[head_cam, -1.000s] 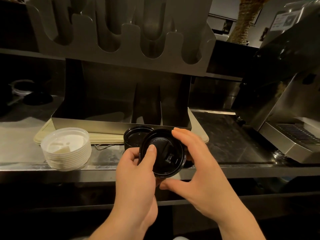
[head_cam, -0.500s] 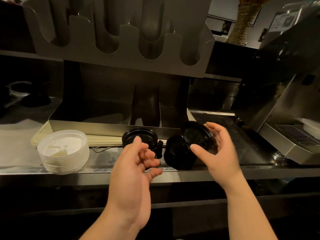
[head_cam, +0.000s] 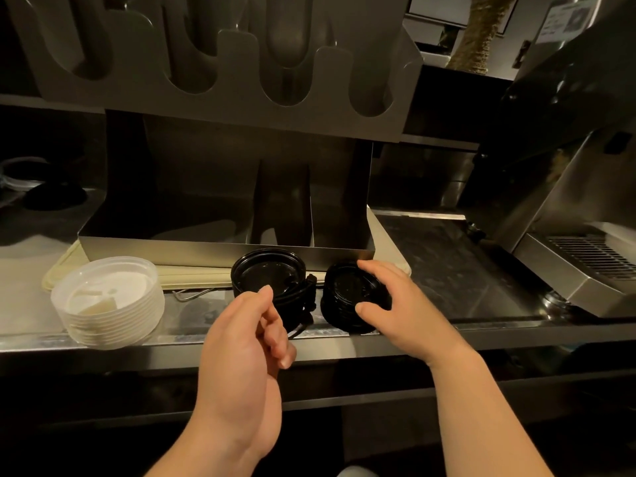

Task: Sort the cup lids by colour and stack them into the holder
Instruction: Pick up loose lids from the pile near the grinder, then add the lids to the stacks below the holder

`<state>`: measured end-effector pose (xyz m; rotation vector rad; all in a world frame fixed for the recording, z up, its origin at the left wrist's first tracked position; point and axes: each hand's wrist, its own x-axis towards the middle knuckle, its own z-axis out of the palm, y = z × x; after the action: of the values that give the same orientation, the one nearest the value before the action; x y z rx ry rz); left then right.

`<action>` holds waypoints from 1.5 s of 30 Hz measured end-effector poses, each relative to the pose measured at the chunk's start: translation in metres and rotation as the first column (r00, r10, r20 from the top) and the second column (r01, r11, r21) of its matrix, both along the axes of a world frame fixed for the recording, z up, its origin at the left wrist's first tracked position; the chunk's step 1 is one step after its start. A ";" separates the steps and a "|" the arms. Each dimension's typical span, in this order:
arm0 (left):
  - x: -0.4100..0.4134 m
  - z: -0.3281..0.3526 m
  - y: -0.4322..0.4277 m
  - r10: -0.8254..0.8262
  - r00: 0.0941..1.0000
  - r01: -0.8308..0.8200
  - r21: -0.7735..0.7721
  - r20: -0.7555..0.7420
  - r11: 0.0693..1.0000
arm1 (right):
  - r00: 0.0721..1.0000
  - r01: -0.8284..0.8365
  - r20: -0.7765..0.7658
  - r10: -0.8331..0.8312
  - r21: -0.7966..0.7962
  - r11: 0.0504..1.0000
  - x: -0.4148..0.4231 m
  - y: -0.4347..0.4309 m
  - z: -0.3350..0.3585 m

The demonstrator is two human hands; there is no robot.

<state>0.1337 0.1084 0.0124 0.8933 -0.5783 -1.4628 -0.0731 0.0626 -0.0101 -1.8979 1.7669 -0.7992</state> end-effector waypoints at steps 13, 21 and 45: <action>0.014 0.003 -0.003 -0.010 0.999 0.009 -0.031 -0.032 0.999 | 0.973 0.209 -0.046 -0.225 -0.226 0.951 0.027 -0.003 0.004; 0.060 0.010 -0.002 0.067 0.995 -0.069 -0.014 -0.078 0.998 | 0.933 0.250 -0.226 -0.280 -0.152 0.956 0.044 -0.002 0.015; 0.436 -0.021 -0.054 0.163 -0.263 -0.420 -0.265 0.951 0.868 | 0.915 -0.404 -0.066 0.399 -0.088 0.911 0.500 -0.087 0.013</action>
<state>0.5694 0.0543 -0.0087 2.1940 -1.2483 0.1067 0.4265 -0.0243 0.0033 -2.2591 1.3072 -0.7020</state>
